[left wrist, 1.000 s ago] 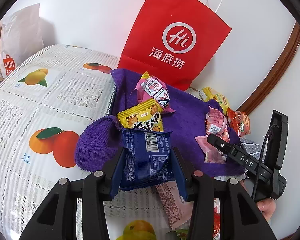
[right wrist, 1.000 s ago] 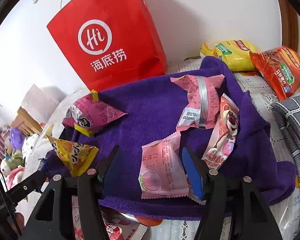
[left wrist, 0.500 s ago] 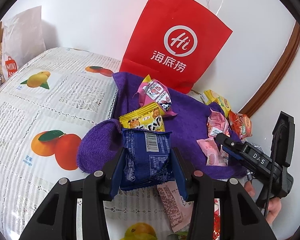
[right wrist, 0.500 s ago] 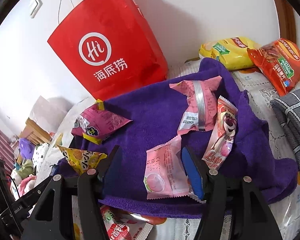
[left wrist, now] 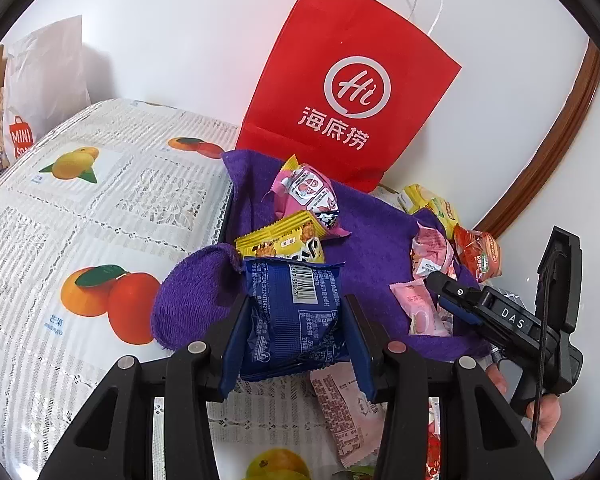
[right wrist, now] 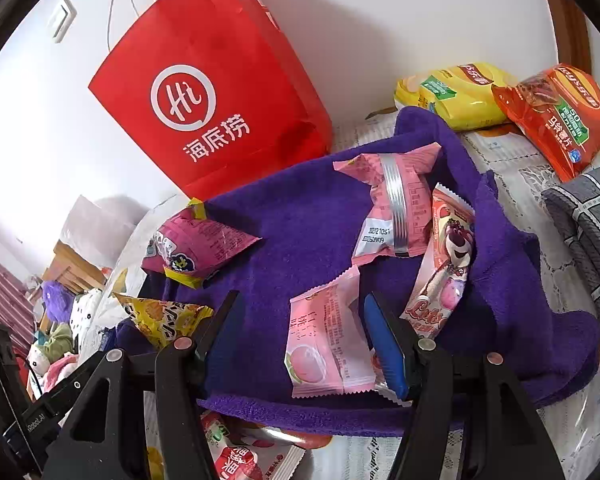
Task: Organize snacks
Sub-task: 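Hold the blue bag in the left gripper and lower it over the towel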
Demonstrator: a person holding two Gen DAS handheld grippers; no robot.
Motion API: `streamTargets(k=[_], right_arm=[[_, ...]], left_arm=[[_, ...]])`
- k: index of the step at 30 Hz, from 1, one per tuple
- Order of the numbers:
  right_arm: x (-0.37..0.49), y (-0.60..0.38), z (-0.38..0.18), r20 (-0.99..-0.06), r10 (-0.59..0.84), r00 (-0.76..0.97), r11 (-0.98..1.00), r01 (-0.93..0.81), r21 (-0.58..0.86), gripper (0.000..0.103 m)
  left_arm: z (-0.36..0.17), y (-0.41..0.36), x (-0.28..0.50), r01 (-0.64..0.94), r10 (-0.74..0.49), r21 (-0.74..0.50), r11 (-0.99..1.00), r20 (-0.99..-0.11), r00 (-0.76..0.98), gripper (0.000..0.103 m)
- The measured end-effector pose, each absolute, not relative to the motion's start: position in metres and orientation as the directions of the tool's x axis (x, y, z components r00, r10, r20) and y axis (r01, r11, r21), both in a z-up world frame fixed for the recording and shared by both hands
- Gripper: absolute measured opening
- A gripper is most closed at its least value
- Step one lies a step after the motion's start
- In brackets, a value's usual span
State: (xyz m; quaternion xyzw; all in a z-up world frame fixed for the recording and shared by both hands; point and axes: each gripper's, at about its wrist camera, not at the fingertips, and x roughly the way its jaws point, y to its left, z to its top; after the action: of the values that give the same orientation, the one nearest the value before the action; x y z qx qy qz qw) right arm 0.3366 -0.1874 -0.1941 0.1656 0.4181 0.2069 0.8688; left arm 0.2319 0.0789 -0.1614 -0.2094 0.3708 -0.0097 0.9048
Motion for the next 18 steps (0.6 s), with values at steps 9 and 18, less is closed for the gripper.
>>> streamTargets(k=[9,18], right_arm=[[0.337,-0.187,-0.194,-0.663,0.499,0.559,0.86,-0.223,0.46,0.062],[0.335,-0.193,-0.189,-0.647,0.505,0.571,0.853,-0.218,0.474,0.062]], left_arm=[[-0.161,0.075,0.232,-0.129,-0.17,-0.373,0.919,-0.67,0.722,0.043],[-0.158,0.066,0.232,-0.117,-0.139,-0.324,0.939,-0.666,0.732,0.043]])
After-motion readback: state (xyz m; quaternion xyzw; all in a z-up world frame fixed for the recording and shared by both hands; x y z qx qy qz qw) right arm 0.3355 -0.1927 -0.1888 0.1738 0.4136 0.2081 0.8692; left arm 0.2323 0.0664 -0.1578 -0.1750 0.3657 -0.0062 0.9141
